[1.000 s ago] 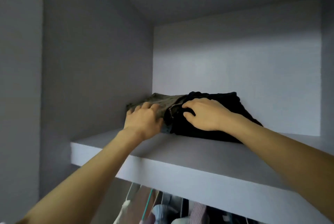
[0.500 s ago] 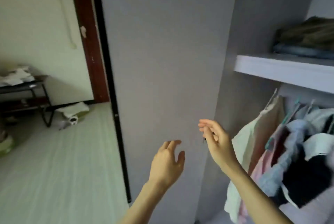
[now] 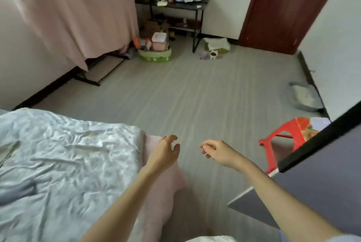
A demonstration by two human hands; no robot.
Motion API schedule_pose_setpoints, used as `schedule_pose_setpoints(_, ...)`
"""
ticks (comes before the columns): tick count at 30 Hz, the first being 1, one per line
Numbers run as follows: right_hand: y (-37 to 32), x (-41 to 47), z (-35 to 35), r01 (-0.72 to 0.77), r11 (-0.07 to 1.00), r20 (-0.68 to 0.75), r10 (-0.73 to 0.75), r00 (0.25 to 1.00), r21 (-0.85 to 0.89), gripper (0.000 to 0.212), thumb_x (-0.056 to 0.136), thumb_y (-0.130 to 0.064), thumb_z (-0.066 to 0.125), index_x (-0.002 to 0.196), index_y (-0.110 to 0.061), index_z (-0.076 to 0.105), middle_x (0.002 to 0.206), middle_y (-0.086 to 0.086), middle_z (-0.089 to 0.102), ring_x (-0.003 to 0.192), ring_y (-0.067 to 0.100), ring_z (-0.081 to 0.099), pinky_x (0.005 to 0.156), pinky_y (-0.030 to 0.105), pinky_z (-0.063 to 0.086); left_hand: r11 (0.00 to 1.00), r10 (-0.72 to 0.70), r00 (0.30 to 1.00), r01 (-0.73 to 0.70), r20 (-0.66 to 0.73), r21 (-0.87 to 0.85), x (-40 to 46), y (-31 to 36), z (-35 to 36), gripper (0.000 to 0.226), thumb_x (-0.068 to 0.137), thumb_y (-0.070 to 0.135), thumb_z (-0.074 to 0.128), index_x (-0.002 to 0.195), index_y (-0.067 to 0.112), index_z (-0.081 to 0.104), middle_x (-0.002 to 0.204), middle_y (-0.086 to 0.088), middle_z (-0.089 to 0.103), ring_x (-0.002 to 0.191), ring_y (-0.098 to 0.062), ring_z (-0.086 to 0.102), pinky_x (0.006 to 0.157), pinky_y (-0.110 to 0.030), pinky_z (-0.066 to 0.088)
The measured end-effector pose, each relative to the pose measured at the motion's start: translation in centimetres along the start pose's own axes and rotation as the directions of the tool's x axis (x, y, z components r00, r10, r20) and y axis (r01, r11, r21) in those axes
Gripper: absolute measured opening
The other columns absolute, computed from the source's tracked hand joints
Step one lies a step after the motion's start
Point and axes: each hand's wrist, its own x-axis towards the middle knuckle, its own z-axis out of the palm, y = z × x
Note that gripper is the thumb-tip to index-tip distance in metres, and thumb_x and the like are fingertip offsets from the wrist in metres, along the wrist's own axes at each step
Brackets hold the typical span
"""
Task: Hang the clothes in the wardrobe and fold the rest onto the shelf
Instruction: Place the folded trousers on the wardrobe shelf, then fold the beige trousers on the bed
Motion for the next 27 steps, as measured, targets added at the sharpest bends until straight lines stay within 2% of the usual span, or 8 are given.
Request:
schedule_pose_setpoints(5,-5.8,9.5,3.8,0.103,0.994,0.226,-0.091,0.970,-0.038,0.031,0.099,-0.021,0.039,0.110,-0.001,0.061,0.099,0.012,0.063,0.080,0.014,0.056,0.066,0.015,0.042,0.971,-0.238,0.965,0.235,-0.110,-0.040,1.4,-6.3,-4.2,0.028,0.093,0.020,0.049,0.117,0.012,0.060,0.119,-0.006,0.062,0.110,-0.024,0.058,0.092,-0.033,0.045)
schedule_pose_setpoints(7,-7.2,13.2,4.7,0.117,0.992,0.304,-0.101,0.947,-0.036,0.028,0.099,-0.016,0.039,0.112,-0.001,0.060,0.095,0.009,0.060,0.073,0.011,0.055,0.056,0.008,0.041,0.951,-0.307,0.939,0.301,-0.152,-0.066,2.7,-7.9,-5.6,0.022,0.093,0.020,0.050,0.112,0.017,0.059,0.113,-0.005,0.061,0.109,-0.024,0.058,0.092,-0.035,0.046)
schedule_pose_setpoints(9,-8.5,16.6,5.0,0.139,0.989,0.350,-0.116,0.930,-0.042,0.025,0.099,-0.014,0.039,0.107,-0.005,0.060,0.093,0.007,0.060,0.071,0.013,0.055,0.053,0.009,0.040,0.935,-0.354,0.912,0.344,-0.206,-0.080,4.6,-9.0,-7.0,0.030,0.093,0.022,0.050,0.122,0.016,0.056,0.119,-0.004,0.060,0.110,-0.020,0.057,0.093,-0.031,0.044)
schedule_pose_setpoints(11,-10.8,21.4,4.8,0.217,0.973,0.397,-0.172,0.901,-0.072,0.020,0.098,-0.014,0.040,0.096,-0.012,0.059,0.087,0.005,0.060,0.069,0.014,0.055,0.052,0.011,0.039,0.909,-0.418,0.855,0.391,-0.308,-0.147,7.8,-10.0,-8.6,0.035,0.093,0.021,0.051,0.127,0.012,0.054,0.124,-0.005,0.059,0.111,-0.018,0.056,0.095,-0.029,0.043)
schedule_pose_setpoints(15,-15.5,28.2,4.3,0.344,0.931,0.420,-0.265,0.868,-0.122,0.018,0.096,-0.013,0.042,0.092,-0.015,0.059,0.078,0.000,0.061,0.061,0.007,0.054,0.050,0.011,0.038,0.865,-0.501,0.755,0.430,-0.423,-0.258,12.7,-10.4,-11.2,0.034,0.093,0.020,0.051,0.126,0.011,0.054,0.125,-0.006,0.059,0.115,-0.017,0.055,0.097,-0.033,0.044)
schedule_pose_setpoints(18,-19.0,32.2,4.3,0.396,0.912,0.445,-0.311,0.840,-0.110,0.018,0.096,-0.012,0.041,0.092,-0.016,0.059,0.082,0.003,0.062,0.062,0.010,0.055,0.053,0.014,0.038,0.845,-0.534,0.702,0.447,-0.471,-0.293,15.8,-11.0,-12.9,0.033,0.092,0.020,0.052,0.124,0.013,0.055,0.123,-0.004,0.059,0.113,-0.016,0.055,0.096,-0.035,0.044)
schedule_pose_setpoints(23,-23.3,38.6,4.6,0.447,0.890,0.499,-0.346,0.795,-0.095,0.025,0.096,-0.008,0.039,0.106,-0.001,0.061,0.086,0.008,0.060,0.061,0.011,0.053,0.050,0.010,0.037,0.813,-0.581,0.625,0.473,-0.521,-0.339,21.0,-13.9,-15.5,0.032,0.093,0.020,0.052,0.124,0.013,0.056,0.122,-0.004,0.060,0.113,-0.018,0.056,0.095,-0.032,0.044)
schedule_pose_setpoints(27,-26.7,44.9,4.9,0.464,0.883,0.506,-0.370,0.779,-0.069,0.027,0.096,-0.003,0.037,0.109,0.005,0.059,0.088,0.012,0.059,0.061,0.010,0.052,0.048,0.005,0.037,0.799,-0.599,0.575,0.471,-0.557,-0.374,26.5,-17.7,-18.3,0.033,0.093,0.021,0.051,0.124,0.012,0.056,0.123,-0.005,0.059,0.113,-0.018,0.056,0.096,-0.033,0.044)
